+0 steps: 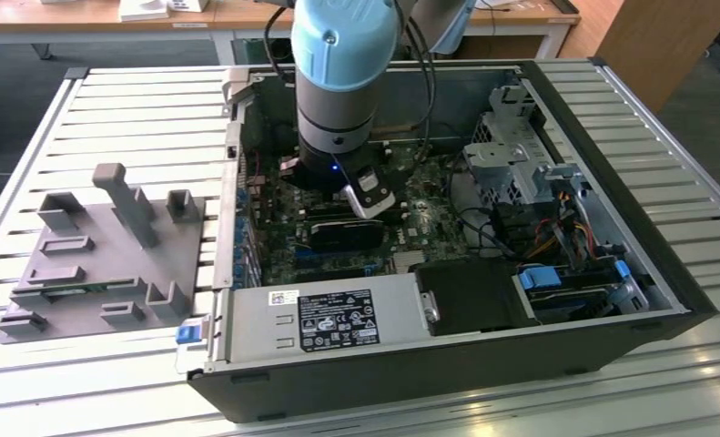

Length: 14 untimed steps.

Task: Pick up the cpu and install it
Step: 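Install the second cpu locking lever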

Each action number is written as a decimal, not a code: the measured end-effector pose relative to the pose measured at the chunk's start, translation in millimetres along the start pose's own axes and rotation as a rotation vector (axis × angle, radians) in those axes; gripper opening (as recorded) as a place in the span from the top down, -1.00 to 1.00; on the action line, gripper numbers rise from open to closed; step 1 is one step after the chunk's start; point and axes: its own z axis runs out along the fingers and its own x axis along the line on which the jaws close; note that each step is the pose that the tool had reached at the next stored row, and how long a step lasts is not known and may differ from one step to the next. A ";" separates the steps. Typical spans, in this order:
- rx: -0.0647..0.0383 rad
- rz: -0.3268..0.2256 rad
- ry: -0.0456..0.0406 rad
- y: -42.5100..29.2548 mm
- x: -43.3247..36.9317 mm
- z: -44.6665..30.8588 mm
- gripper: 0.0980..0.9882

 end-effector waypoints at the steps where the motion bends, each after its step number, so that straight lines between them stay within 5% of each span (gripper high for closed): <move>1: 0.000 0.000 0.0000 0.7 0.1 -2.1 0.98; 14: 0.000 0.000 0.0000 7.1 0.8 -20.7 0.98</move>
